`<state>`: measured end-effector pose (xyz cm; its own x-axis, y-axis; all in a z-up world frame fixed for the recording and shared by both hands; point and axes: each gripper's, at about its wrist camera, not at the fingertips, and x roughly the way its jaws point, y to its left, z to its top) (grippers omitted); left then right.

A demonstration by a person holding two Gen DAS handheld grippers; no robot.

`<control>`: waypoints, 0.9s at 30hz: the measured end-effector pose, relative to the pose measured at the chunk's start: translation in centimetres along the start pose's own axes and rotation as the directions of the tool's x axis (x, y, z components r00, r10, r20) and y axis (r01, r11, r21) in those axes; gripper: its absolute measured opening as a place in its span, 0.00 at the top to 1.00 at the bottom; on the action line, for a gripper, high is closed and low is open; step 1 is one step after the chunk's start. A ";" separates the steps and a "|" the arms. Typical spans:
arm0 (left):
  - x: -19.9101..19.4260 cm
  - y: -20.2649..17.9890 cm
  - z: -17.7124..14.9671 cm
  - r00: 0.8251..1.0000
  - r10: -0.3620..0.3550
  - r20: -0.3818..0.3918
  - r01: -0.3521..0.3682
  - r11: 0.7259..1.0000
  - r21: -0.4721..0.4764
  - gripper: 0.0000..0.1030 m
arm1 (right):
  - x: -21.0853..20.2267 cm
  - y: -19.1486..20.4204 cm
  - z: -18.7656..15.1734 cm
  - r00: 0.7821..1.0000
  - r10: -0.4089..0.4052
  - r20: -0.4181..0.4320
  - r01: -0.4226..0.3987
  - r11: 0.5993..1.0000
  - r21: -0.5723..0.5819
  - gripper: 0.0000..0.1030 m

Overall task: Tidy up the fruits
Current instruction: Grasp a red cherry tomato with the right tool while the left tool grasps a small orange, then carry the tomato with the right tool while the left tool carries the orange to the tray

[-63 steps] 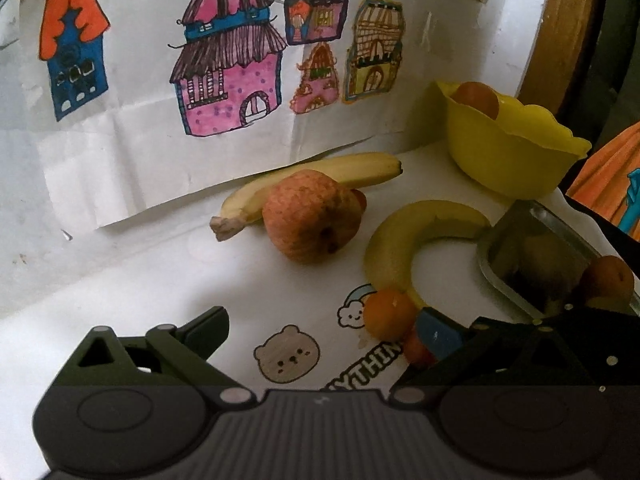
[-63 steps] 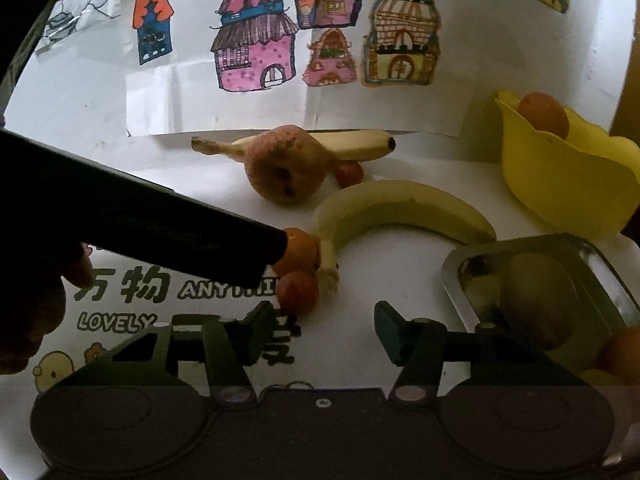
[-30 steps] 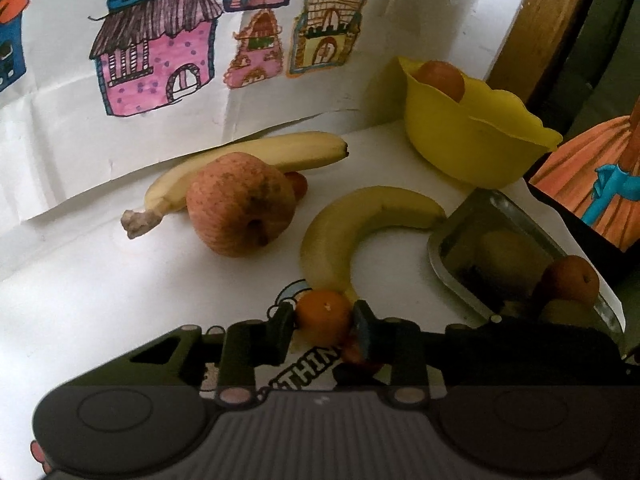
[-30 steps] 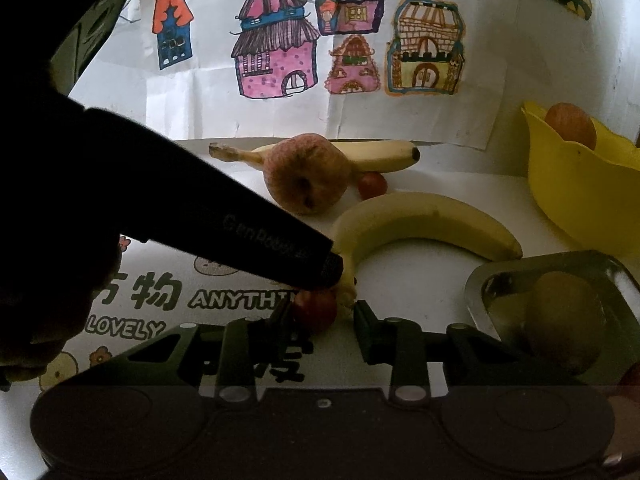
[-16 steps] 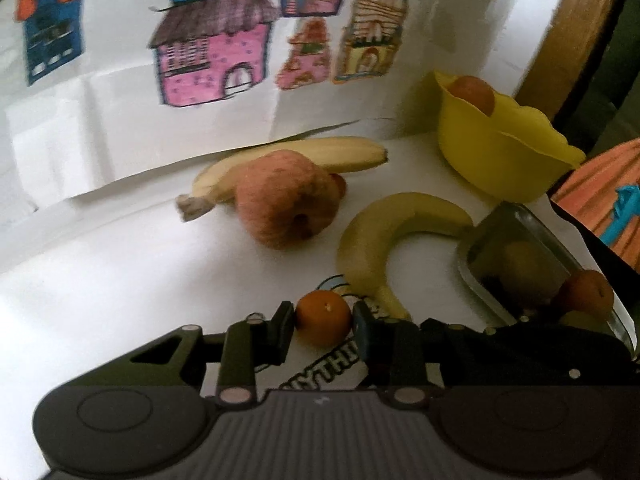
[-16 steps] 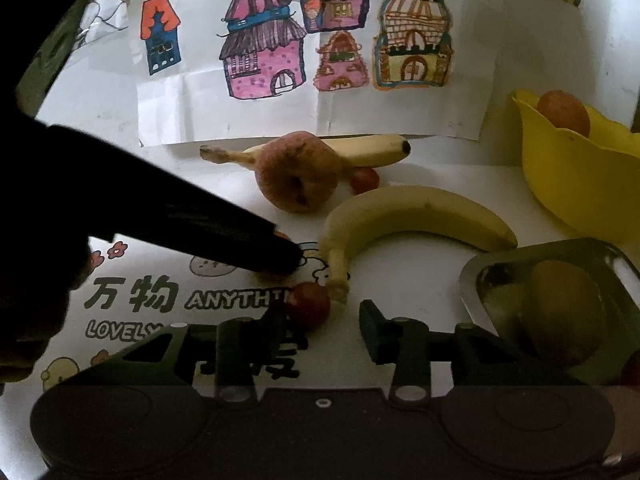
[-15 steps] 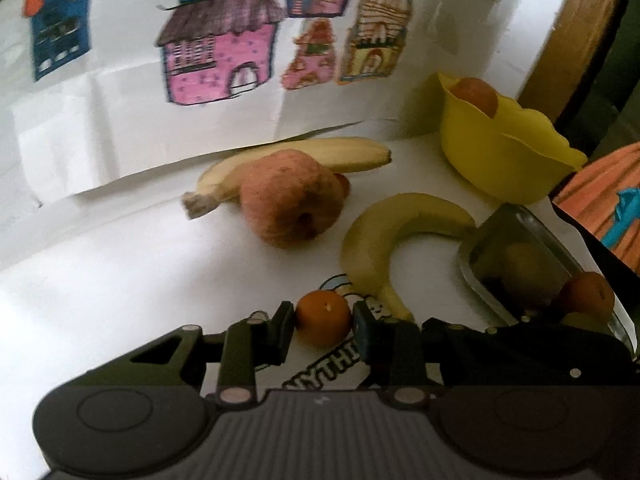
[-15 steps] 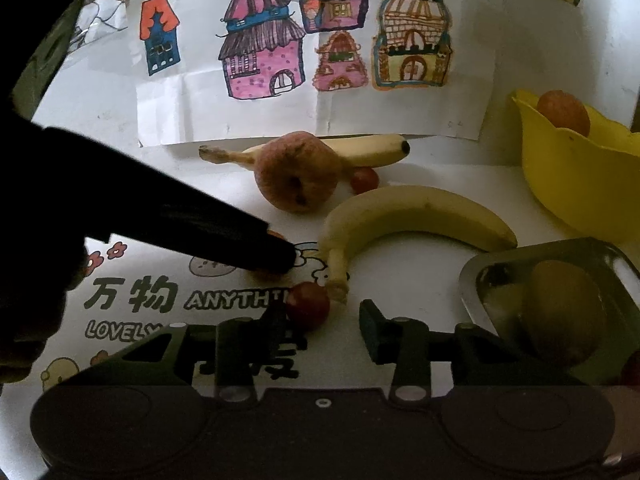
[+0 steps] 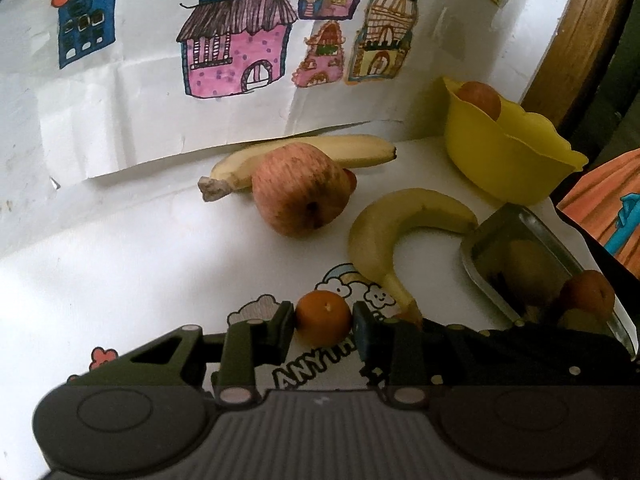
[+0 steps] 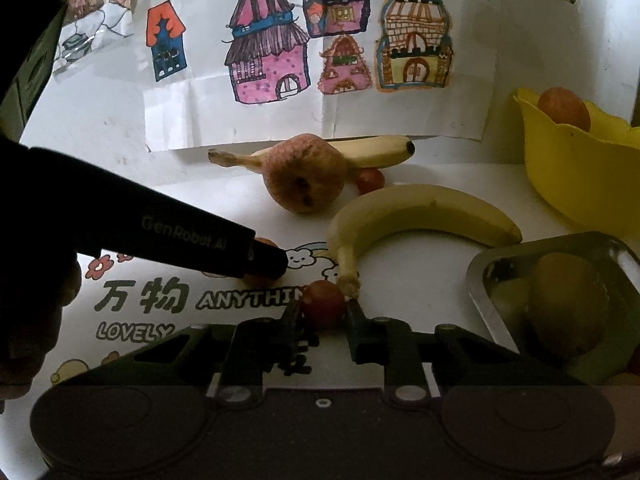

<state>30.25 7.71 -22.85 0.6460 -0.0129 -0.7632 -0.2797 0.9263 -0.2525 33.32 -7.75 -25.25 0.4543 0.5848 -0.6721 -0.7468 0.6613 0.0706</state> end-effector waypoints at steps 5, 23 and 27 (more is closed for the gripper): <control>-0.3 -0.4 -0.4 1.000 -0.006 0.002 0.006 1.000 0.003 0.66 | -0.6 -0.2 -0.2 1.000 -0.013 0.010 0.013 1.000 0.014 0.76; -0.2 -7.9 2.4 0.985 -0.163 0.059 0.156 0.981 0.118 0.66 | -8.3 -6.9 -1.7 0.961 -0.264 0.079 0.250 0.956 0.154 0.76; -0.1 -10.8 2.9 0.974 -0.218 0.064 0.204 0.964 0.171 0.66 | -10.5 -8.5 -2.4 0.940 -0.334 0.067 0.314 0.926 0.207 0.76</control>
<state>35.32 -1.19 -18.33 0.7358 -0.1902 -0.6499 -0.0160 0.9546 -0.2975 33.74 -20.63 -20.57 0.7088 0.3603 -0.6065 -0.4485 0.8937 0.0068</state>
